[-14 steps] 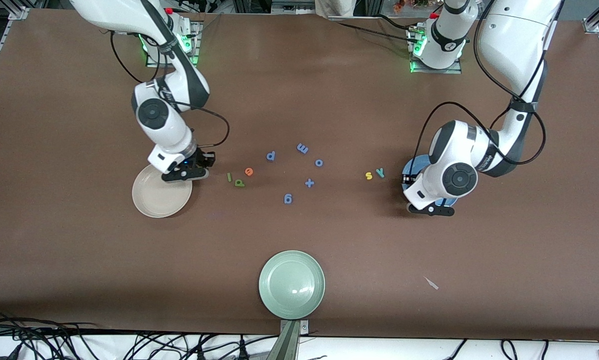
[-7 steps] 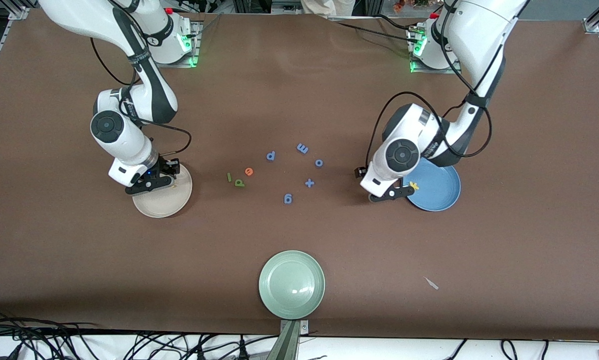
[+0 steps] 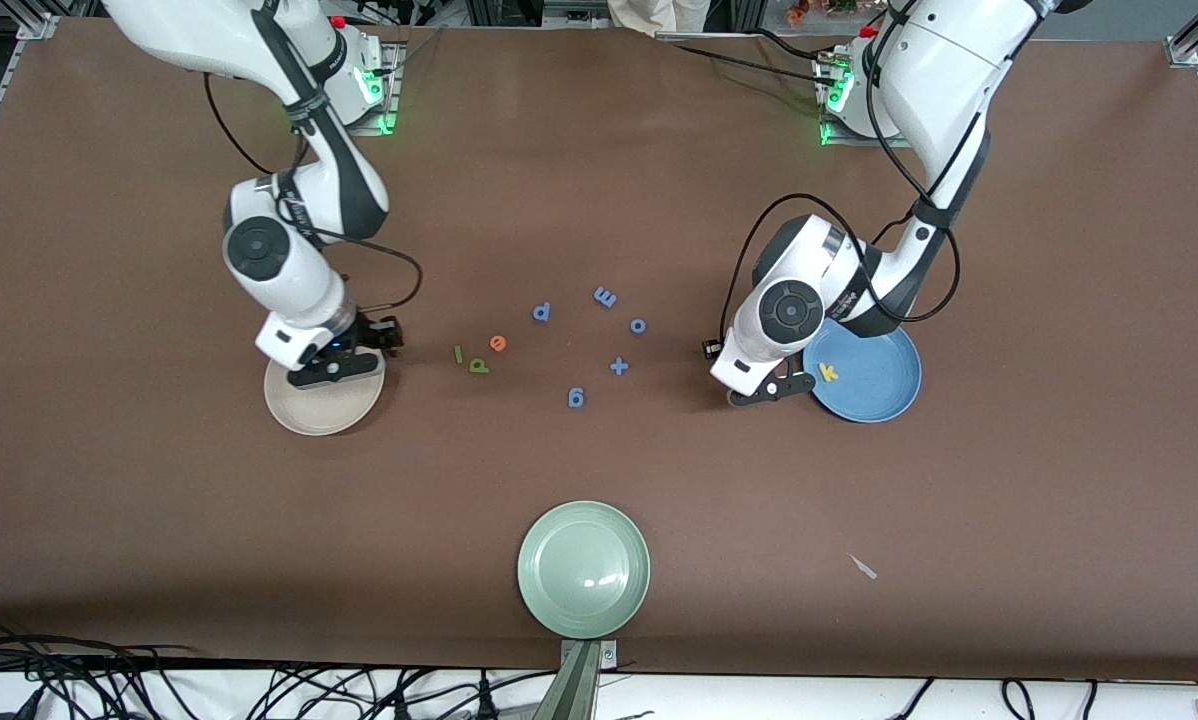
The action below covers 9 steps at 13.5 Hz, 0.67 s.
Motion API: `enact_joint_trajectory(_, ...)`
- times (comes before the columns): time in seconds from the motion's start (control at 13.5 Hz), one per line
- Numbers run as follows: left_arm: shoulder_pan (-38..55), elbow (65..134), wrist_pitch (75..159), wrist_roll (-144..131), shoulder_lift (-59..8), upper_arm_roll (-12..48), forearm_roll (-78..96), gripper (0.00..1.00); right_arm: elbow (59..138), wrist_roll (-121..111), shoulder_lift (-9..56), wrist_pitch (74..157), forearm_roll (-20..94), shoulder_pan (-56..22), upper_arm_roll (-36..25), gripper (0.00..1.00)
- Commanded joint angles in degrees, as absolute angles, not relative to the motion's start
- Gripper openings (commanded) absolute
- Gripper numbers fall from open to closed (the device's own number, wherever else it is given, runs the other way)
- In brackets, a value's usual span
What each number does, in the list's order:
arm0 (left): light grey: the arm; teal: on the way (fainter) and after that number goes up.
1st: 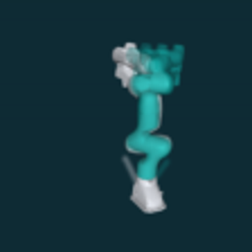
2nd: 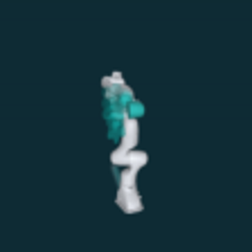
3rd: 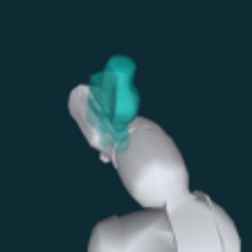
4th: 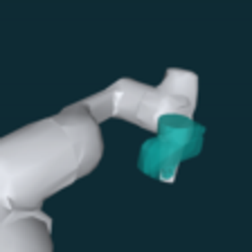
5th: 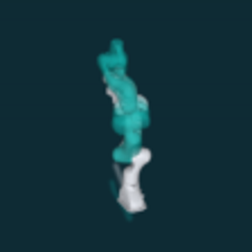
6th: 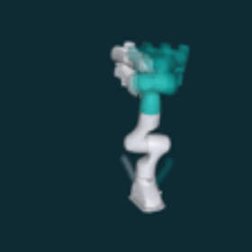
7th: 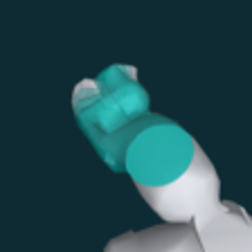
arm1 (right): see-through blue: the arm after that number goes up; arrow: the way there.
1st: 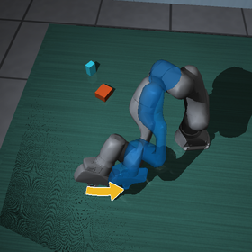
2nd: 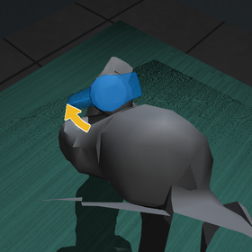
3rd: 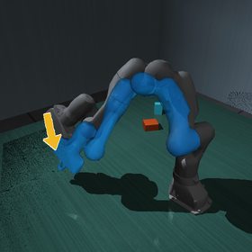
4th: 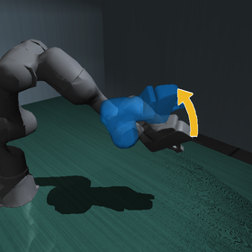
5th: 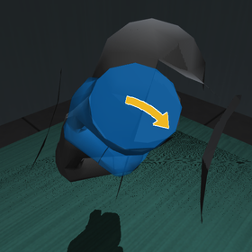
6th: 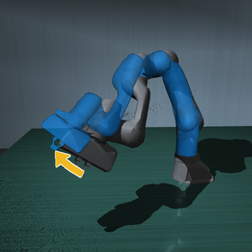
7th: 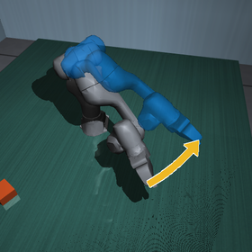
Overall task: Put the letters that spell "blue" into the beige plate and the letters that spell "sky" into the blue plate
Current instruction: 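Grasp the yellow s with the left gripper while the right gripper grasps the l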
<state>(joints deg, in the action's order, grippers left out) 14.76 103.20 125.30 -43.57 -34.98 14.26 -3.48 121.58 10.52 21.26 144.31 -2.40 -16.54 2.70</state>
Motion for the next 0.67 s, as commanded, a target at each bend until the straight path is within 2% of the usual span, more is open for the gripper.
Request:
enact_joint_trajectory(0.0, 14.94, 104.50, 127.44, -44.38, -35.16, 14.33, -3.96, 0.65, 118.83, 20.09, 25.13, 143.52, -1.93, -16.87, 7.19, 0.76)
enact_joint_trajectory(0.22, 14.94, 104.85, 127.62, -44.38, -35.33, 14.33, -3.96, 0.65, 118.74, 23.63, 27.07, 145.10, -2.11, -18.54, 9.14, 0.76)
enact_joint_trajectory(0.37, 14.94, 104.85, 127.62, -44.38, -36.21, 14.33, -3.96, 0.60, 119.00, 24.43, 27.86, 145.98, -2.72, -19.51, 9.14, 0.76)
enact_joint_trajectory(0.59, 15.03, 104.85, 127.97, -44.38, -37.09, 14.33, -3.96, 0.56, 119.27, 23.73, 28.39, 147.57, -5.52, -19.51, 9.14, 0.73)
